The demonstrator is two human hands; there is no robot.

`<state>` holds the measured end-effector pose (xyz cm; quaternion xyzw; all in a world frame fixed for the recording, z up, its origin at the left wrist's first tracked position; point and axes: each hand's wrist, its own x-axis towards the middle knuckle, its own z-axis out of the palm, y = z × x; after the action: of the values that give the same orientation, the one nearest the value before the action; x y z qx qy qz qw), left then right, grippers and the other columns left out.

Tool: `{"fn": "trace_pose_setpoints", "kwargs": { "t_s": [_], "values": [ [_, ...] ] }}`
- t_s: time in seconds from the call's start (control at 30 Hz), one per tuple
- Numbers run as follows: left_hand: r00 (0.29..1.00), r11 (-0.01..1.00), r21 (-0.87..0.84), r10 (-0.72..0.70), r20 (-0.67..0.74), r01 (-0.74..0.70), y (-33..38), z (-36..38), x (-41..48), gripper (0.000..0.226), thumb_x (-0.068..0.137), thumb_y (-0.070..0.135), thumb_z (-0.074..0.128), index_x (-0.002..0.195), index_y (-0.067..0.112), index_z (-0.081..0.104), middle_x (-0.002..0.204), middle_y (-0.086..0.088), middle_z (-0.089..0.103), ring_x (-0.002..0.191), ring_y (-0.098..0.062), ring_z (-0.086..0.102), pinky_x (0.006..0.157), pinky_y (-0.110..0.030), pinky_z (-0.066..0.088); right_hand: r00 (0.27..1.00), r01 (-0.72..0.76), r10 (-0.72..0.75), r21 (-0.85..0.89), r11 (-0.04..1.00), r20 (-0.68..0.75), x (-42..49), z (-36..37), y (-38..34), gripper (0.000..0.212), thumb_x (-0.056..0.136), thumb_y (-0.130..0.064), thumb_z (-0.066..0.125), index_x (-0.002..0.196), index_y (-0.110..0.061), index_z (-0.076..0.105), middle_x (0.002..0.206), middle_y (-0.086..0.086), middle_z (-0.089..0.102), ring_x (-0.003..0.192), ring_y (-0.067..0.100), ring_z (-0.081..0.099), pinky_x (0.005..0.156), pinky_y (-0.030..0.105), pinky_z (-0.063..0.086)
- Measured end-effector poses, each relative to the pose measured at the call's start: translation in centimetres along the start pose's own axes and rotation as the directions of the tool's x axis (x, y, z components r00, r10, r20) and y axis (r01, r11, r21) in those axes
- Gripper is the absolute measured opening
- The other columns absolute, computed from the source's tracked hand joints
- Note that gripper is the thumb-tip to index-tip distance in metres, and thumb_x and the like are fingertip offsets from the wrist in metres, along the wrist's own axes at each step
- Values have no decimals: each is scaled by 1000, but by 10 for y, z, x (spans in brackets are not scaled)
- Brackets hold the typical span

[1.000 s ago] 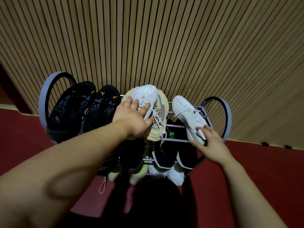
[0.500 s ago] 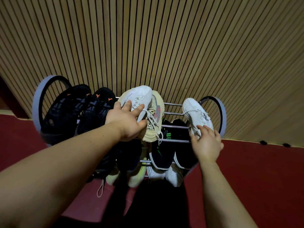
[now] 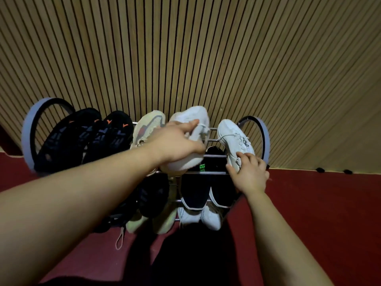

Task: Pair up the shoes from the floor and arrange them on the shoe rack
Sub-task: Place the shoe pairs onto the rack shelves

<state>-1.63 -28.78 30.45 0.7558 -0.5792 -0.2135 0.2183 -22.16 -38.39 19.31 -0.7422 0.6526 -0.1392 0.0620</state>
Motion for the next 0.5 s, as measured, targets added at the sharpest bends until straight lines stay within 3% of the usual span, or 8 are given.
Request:
{"fn": "trace_pose_setpoints", "kwargs": {
  "t_s": [0.13,0.2,0.27,0.33,0.5],
  "values": [
    [999,998,58,26,40,-28,42,48,6,78,75,57,58,144,49,23,154,-1,25,138,-30,27,111,-38,24,987,82,-86,36,996,138,0,-10,13,78,82,-50,63,147,-29,25,154,-5,22,139,23,12,110,43,22],
    [997,998,47,-47,61,44,50,71,15,75,79,57,54,146,45,22,155,-4,22,138,-33,26,111,-37,22,987,101,-107,60,993,120,-3,-9,19,81,83,-46,64,149,-25,22,156,-5,21,142,21,10,111,42,21],
    [994,986,142,-94,52,85,52,92,22,74,82,57,49,148,42,18,155,-7,19,133,-37,29,107,-36,25,989,110,-117,72,991,94,-5,-6,21,81,84,-44,64,149,-23,21,156,-6,21,143,20,9,110,43,22],
    [995,968,237,-93,31,83,53,108,24,75,84,58,46,149,40,15,158,-8,13,129,-38,29,105,-36,26,987,119,-126,73,990,98,-4,-4,23,81,85,-42,64,150,-22,20,157,-6,21,144,20,8,111,43,22],
    [992,953,277,-114,-53,124,47,112,39,75,86,59,45,150,36,15,159,-9,8,137,-38,16,110,-40,21,991,98,-107,110,989,74,-4,1,24,81,84,-46,64,149,-21,23,157,-7,20,145,17,5,113,44,18]
  ]
}}
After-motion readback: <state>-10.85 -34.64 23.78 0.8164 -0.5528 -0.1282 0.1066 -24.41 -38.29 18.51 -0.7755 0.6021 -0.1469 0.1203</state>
